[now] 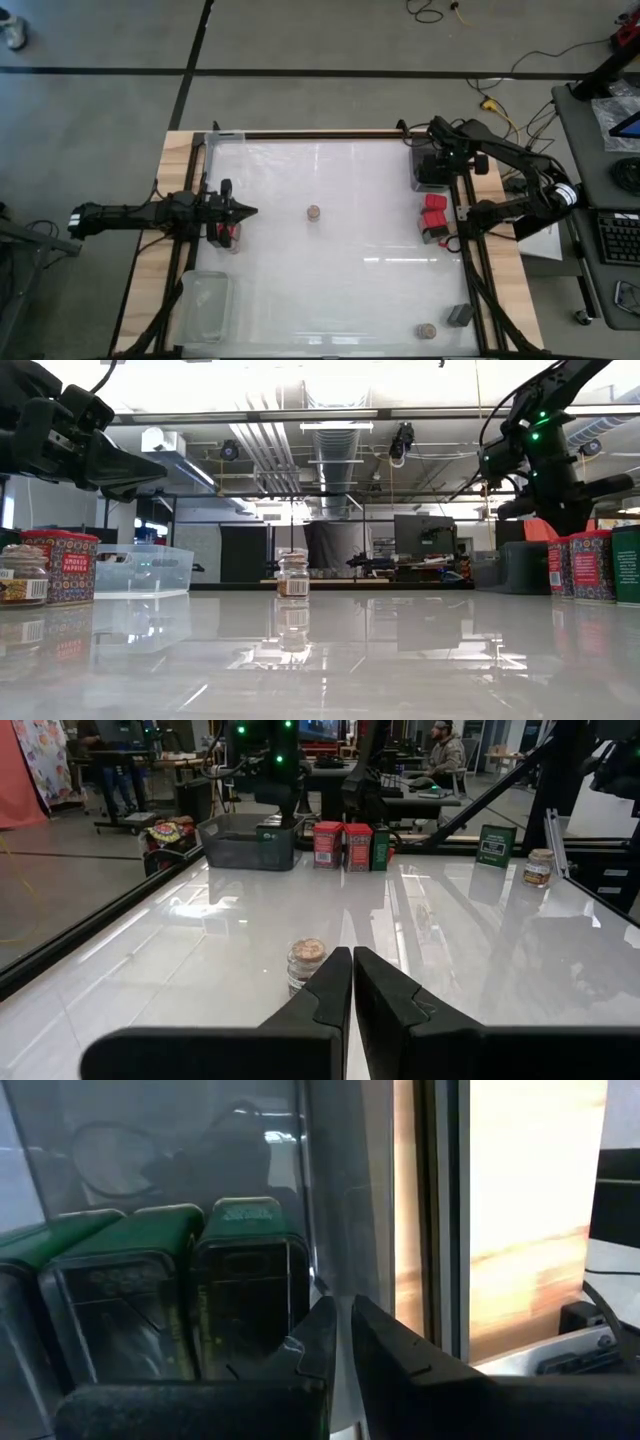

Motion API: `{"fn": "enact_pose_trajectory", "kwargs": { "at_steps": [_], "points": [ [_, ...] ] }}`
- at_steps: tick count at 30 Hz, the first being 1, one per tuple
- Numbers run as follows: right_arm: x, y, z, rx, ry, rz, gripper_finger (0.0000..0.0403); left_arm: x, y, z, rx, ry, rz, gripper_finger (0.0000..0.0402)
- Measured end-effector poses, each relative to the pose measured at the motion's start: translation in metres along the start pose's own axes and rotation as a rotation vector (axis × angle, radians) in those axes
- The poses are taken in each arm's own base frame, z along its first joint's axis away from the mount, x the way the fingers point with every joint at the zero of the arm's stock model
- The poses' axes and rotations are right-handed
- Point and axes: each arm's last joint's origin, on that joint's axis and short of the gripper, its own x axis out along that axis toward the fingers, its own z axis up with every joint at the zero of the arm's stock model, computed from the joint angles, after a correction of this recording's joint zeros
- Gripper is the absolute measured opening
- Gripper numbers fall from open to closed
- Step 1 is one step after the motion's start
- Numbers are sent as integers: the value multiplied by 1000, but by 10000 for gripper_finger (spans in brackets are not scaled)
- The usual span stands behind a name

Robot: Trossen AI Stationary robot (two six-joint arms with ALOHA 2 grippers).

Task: Sort spices by type
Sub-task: Put the black seasoning can into the black bin

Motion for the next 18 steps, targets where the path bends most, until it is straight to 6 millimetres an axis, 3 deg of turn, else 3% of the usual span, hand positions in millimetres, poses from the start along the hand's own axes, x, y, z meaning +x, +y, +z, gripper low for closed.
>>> {"fn": "enact_pose_trajectory", "kwargs": {
  "at_steps": [18],
  "points": [
    [0, 2, 5, -33, -71, -3, 27, 0, 0, 0, 0, 0, 0, 0]
  ]
}}
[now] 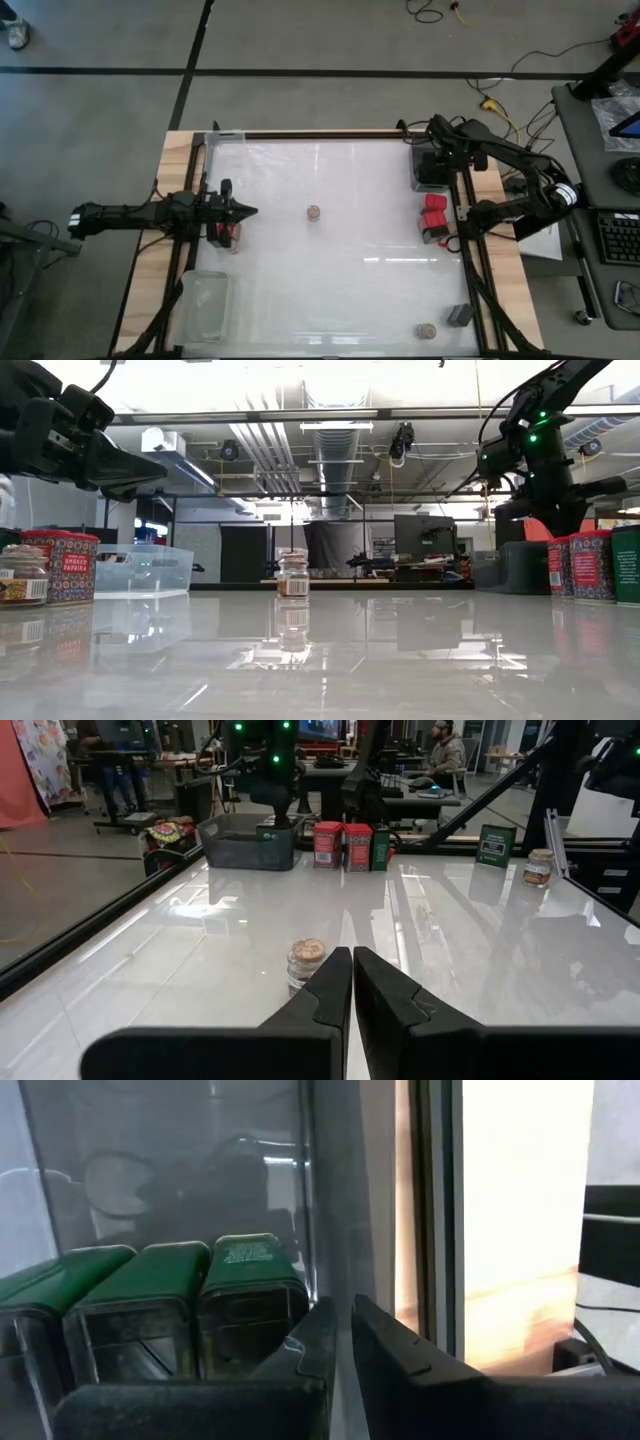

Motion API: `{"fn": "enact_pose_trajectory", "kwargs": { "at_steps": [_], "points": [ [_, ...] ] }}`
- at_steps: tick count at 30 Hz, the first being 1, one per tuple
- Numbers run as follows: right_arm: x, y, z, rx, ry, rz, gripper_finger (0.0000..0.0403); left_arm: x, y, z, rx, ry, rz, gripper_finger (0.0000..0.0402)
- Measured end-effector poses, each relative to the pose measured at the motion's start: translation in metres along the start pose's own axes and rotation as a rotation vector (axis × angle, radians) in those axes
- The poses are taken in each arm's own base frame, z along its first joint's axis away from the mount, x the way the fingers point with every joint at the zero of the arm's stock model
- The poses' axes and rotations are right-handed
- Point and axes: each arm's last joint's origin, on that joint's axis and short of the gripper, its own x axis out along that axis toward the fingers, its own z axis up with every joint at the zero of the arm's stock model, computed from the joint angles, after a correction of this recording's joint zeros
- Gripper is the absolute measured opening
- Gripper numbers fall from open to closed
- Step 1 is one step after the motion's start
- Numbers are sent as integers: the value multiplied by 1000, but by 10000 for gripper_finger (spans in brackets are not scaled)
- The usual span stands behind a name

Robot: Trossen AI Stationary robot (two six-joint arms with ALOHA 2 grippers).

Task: Sort spices by type
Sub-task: Put the black seasoning can into the black bin

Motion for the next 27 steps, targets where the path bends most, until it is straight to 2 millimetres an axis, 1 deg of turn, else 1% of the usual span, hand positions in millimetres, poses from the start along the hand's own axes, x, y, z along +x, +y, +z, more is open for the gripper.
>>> {"fn": "enact_pose_trajectory", "kwargs": {
  "at_steps": [10, 15, 18, 22, 25, 27],
  "points": [
    [-1, 0, 0, -9, 5, 4, 27, 0, 0, 0, 0, 0, 0, 0],
    [-13, -2, 2, -12, 13, -6, 28, 0, 0, 0, 0, 0, 0, 0],
    [-27, -4, 6, -9, 8, -3, 29, 0, 0, 0, 0, 0, 0, 0],
    [-53, -1, 7, -27, -14, 11, 29, 0, 0, 0, 0, 0, -1, 0],
    [-78, 9, 2, -53, -58, 51, 31, 0, 0, 0, 0, 0, 0, 0],
    [-95, 20, -5, -81, -105, 100, 33, 0, 0, 0, 0, 0, -1, 0]
  ]
}}
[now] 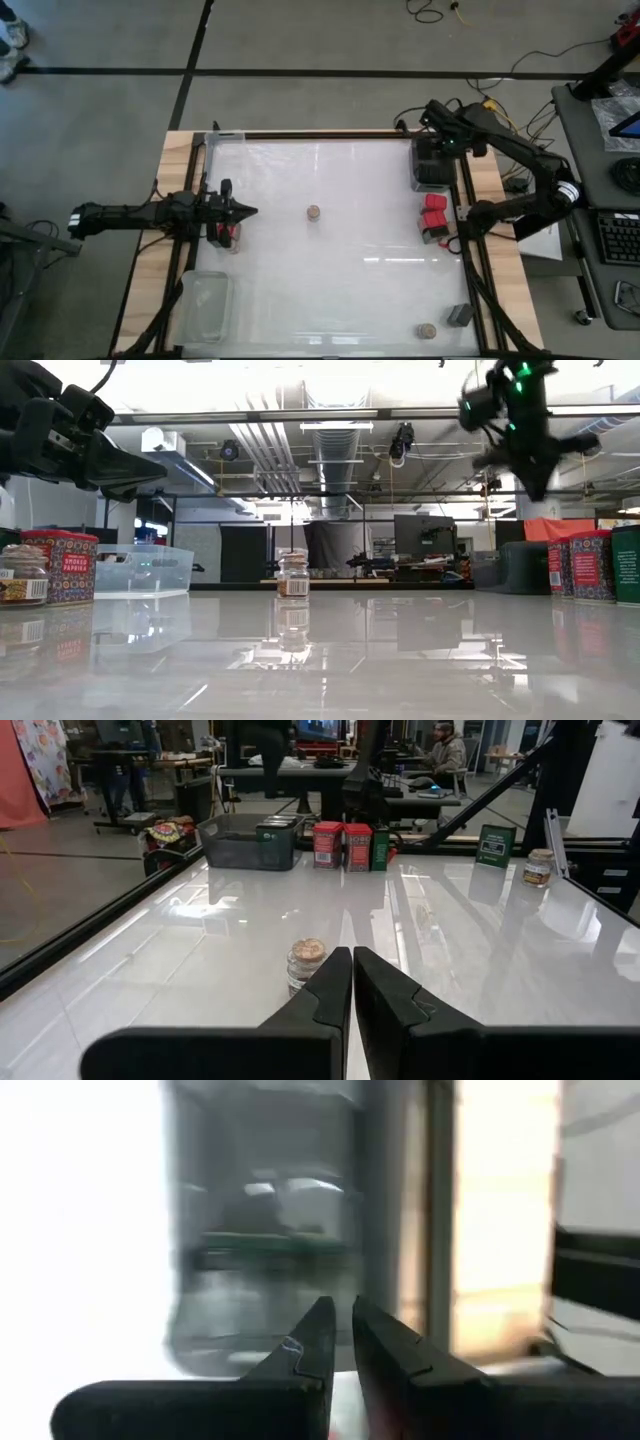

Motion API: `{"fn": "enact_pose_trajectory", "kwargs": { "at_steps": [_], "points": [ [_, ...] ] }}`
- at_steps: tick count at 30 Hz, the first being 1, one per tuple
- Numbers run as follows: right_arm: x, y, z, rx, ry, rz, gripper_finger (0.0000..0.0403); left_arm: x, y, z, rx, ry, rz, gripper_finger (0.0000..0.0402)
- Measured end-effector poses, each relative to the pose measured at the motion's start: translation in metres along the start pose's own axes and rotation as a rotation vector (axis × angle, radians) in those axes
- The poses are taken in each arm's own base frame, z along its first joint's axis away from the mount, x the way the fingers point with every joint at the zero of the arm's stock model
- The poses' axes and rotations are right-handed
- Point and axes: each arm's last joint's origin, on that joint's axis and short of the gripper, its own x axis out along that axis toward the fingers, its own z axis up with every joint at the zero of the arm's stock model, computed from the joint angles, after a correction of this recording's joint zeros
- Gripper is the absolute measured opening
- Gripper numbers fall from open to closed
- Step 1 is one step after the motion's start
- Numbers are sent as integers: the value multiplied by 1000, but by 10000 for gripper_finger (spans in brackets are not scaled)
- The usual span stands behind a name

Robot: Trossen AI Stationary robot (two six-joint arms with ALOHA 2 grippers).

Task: Sort spices by type
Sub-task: Put the black seasoning can into the black bin

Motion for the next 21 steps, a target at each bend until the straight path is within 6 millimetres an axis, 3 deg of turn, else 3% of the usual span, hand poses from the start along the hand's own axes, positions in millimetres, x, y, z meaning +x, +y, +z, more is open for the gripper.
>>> {"fn": "enact_pose_trajectory", "kwargs": {
  "at_steps": [4, 8, 14, 21],
  "points": [
    [-31, 29, -22, -66, -70, 114, 39, 0, 0, 0, 0, 0, 0, 0],
    [-51, 52, -60, -114, -82, 207, 47, 0, 0, 0, 0, -1, 0, 0],
    [-65, 77, -134, -164, -39, 306, 69, 0, 0, 0, 0, 0, 0, 0],
    [-67, 92, -230, -144, 141, 321, 128, 0, 0, 0, 0, 0, 0, 0]
  ]
}}
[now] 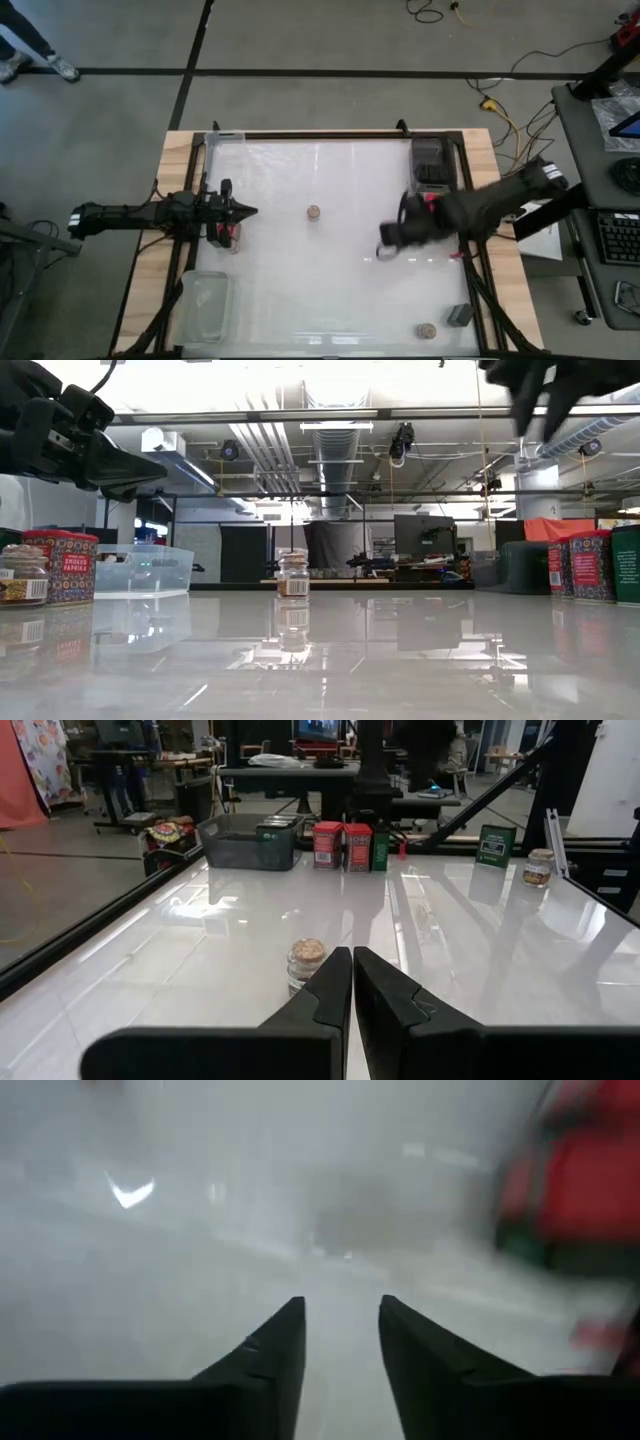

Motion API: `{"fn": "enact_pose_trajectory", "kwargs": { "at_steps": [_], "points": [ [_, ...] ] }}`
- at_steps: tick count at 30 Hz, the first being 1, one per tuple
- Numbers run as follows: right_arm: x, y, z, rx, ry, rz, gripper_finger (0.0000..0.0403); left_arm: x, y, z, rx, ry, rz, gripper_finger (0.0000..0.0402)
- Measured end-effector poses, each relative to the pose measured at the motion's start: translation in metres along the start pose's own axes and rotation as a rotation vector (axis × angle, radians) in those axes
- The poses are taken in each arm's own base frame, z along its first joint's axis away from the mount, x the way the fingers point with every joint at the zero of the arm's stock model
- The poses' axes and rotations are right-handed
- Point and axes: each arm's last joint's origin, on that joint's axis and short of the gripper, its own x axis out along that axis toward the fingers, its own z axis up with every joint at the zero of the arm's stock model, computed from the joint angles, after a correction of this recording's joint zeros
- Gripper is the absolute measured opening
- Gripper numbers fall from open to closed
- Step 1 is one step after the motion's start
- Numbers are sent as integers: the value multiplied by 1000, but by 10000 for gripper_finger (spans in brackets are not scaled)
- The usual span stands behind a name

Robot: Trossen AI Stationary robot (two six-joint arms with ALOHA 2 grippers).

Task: Sort spices by type
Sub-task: Put the black seasoning can into the black bin

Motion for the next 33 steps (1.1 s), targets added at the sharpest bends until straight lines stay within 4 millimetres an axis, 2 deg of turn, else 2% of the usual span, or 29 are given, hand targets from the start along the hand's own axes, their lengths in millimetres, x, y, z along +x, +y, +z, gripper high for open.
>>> {"fn": "enact_pose_trajectory", "kwargs": {
  "at_steps": [6, 11, 18, 24, 31, 33],
  "points": [
    [14, 2, -63, 59, 238, -133, 184, 0, 0, 0, 0, 0, 0, 0],
    [17, 2, -95, 75, 399, -265, 229, 0, 0, 0, 0, 0, 0, 0],
    [32, 8, -109, -2, 473, -333, 303, 0, 0, 0, 0, 0, 0, 0],
    [35, 11, -117, 90, 557, -394, 359, 0, 0, 0, 0, 0, 0, 0],
    [26, -4, -140, 270, 529, -482, 367, 0, 0, 0, 0, 0, 0, 0],
    [27, -6, -143, 276, 531, -508, 367, 0, 0, 0, 0, 0, 0, 0]
  ]
}}
